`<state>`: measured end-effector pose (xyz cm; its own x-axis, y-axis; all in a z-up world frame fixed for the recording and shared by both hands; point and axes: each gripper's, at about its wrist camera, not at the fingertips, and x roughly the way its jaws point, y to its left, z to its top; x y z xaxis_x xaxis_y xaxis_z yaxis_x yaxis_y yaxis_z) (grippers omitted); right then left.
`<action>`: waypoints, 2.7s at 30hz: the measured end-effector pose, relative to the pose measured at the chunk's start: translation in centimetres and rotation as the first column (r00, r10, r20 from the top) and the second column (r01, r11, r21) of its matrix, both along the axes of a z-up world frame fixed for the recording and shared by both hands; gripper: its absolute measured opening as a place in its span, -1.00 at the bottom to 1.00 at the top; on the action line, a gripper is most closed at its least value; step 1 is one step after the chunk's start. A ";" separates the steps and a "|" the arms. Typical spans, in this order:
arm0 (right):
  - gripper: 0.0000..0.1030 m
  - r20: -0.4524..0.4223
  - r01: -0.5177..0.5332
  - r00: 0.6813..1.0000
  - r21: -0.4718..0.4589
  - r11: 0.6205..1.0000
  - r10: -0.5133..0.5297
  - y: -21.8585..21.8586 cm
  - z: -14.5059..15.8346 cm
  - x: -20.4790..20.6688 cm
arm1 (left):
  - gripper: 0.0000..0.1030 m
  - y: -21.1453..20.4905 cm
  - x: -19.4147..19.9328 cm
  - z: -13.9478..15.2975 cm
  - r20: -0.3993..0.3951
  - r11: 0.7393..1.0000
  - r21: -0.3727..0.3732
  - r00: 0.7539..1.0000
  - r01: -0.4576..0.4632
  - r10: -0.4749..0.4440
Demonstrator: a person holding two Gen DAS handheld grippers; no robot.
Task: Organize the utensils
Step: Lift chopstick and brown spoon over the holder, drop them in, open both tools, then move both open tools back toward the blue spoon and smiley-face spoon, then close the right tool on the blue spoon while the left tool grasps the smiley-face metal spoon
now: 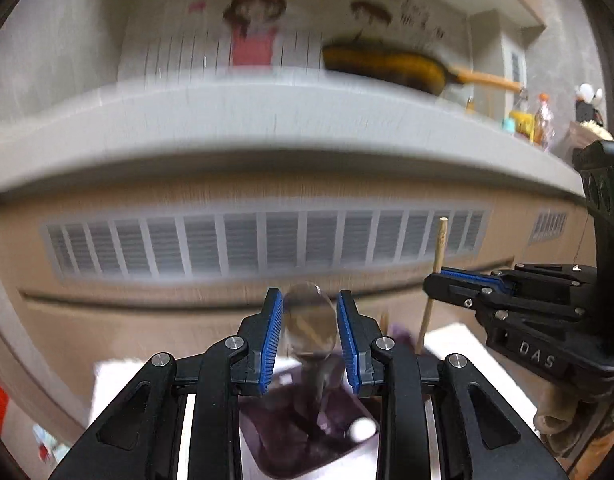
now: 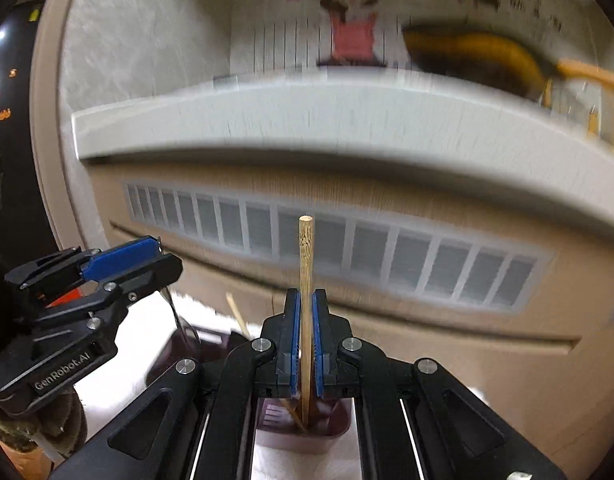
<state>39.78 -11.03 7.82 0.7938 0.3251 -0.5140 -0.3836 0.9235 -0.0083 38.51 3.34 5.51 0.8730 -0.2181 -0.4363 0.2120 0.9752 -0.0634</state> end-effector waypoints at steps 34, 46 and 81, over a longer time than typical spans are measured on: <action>-0.51 -0.429 -0.188 0.895 -0.121 0.975 0.119 14.4 -16.2 -9.2 | 0.56 14.4 -16.5 -6.4 -0.162 0.969 0.007 0.956 -0.246 0.243; -0.91 -0.415 -0.219 0.897 -0.121 0.968 0.151 12.0 -14.1 -11.5 | 0.56 12.7 -15.8 -8.7 -0.307 0.987 -0.016 0.940 -0.161 0.148; -0.11 -0.291 -0.168 0.940 0.050 0.984 0.176 -1.8 -12.2 -19.5 | -0.44 2.5 -17.6 -13.8 -0.409 0.987 0.087 0.898 -0.139 0.162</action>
